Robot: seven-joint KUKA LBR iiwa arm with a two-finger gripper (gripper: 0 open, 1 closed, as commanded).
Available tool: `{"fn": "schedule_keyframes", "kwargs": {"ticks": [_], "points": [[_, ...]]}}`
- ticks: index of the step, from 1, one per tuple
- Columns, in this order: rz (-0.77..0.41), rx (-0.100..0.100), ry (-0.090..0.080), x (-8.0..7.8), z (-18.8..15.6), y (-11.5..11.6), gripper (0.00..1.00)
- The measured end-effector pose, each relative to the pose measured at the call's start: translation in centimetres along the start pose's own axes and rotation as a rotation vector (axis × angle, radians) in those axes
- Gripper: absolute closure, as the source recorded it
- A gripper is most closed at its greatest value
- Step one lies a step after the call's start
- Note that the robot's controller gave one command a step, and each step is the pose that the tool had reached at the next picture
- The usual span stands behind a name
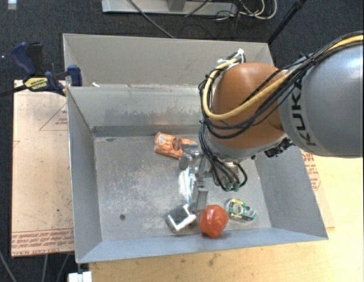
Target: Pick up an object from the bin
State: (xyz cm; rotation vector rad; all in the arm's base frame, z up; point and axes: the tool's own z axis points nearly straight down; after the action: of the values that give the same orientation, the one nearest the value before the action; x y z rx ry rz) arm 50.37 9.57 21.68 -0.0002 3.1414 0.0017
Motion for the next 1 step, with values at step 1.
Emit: {"fn": "schedule_keyframes", "kwargs": {"ticks": [1], "points": [[-0.16, 0.0, -0.002, 0.57, 4.6, -1.0, 0.0]]}}
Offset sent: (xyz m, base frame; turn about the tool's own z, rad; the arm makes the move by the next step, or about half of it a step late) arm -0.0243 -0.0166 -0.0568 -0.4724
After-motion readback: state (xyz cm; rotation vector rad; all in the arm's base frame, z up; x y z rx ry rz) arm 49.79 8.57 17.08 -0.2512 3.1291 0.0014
